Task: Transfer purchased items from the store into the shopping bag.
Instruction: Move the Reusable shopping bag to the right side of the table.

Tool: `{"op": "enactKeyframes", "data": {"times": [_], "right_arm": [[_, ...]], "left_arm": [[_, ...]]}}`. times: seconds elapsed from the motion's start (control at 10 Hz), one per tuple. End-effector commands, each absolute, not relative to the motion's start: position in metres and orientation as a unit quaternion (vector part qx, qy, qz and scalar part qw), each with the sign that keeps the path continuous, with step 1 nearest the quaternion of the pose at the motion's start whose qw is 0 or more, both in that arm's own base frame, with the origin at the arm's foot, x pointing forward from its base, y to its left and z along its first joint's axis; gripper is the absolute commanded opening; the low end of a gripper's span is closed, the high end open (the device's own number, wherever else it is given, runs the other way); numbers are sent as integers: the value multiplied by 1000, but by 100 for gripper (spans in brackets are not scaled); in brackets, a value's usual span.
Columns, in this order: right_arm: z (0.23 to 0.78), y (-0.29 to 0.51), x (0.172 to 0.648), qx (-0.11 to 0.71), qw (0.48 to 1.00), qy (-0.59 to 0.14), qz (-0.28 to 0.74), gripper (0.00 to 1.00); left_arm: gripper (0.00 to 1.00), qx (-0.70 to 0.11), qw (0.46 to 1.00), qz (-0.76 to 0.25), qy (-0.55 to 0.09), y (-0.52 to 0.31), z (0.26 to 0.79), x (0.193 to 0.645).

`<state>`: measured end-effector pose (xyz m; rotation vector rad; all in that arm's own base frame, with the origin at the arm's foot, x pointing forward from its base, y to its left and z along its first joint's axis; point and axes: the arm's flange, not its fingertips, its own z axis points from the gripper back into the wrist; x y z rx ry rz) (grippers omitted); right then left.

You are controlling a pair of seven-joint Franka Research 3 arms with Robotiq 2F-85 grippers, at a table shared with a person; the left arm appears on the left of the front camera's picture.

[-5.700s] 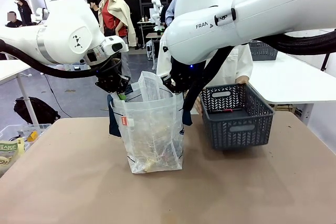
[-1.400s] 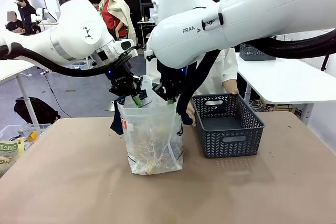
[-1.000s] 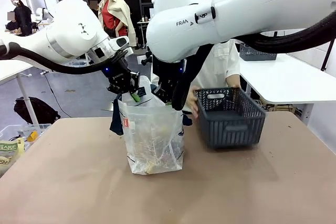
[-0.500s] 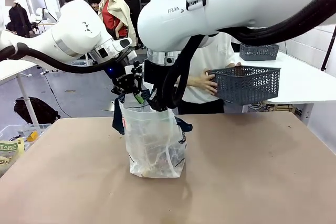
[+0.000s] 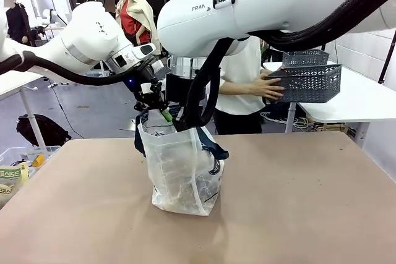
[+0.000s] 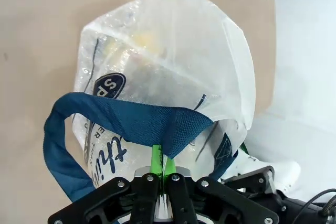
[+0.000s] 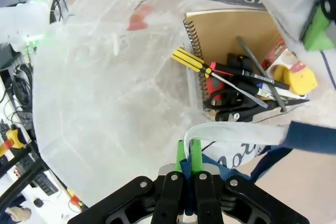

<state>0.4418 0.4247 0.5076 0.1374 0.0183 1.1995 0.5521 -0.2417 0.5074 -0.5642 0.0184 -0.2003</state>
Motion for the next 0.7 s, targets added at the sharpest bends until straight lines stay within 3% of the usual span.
{"op": "enactKeyframes", "data": {"times": [0.0,0.3,0.6], "right_arm": [[508,436,445,61,811,14,582,0],[506,441,446,55,809,12,585,0],[506,443,447,64,803,10,593,0]], "left_arm": [[0,-310,944,-106,34,-238,508,560],[49,-324,937,-119,62,-241,505,563],[49,-376,914,-135,73,-241,505,567]]}}
